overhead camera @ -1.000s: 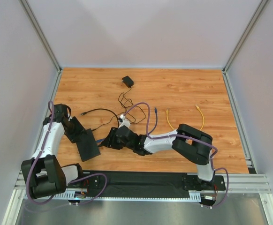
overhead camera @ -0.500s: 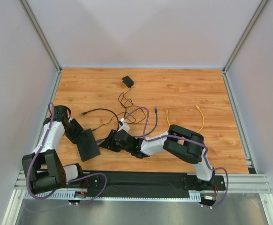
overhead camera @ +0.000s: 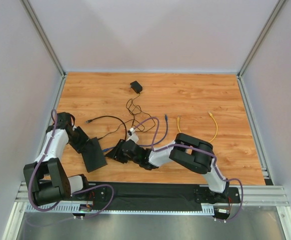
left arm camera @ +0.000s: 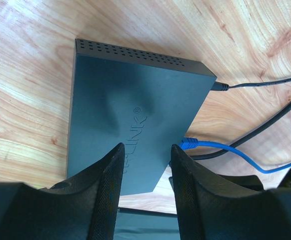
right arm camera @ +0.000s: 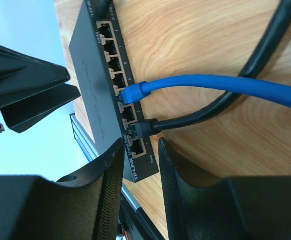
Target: Pull the plug from the switch port
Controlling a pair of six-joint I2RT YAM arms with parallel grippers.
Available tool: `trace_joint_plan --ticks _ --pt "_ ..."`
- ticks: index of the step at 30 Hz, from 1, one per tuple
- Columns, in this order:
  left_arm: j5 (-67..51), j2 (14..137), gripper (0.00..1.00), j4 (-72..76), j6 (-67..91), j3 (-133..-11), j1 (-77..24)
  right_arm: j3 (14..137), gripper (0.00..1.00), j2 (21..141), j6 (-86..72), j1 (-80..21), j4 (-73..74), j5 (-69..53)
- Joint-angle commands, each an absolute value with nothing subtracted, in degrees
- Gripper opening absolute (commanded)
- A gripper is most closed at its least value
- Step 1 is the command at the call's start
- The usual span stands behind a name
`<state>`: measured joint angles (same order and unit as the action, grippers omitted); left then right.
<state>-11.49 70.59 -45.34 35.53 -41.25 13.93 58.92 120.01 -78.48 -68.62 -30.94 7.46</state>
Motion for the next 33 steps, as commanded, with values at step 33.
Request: trace_joint_plan --ticks 33 --pt "-11.69 69.52 0.5 -46.14 35.68 -41.66 14.41 60.47 0.27 124.54 -90.7 -70.31 -34.28 13.89"
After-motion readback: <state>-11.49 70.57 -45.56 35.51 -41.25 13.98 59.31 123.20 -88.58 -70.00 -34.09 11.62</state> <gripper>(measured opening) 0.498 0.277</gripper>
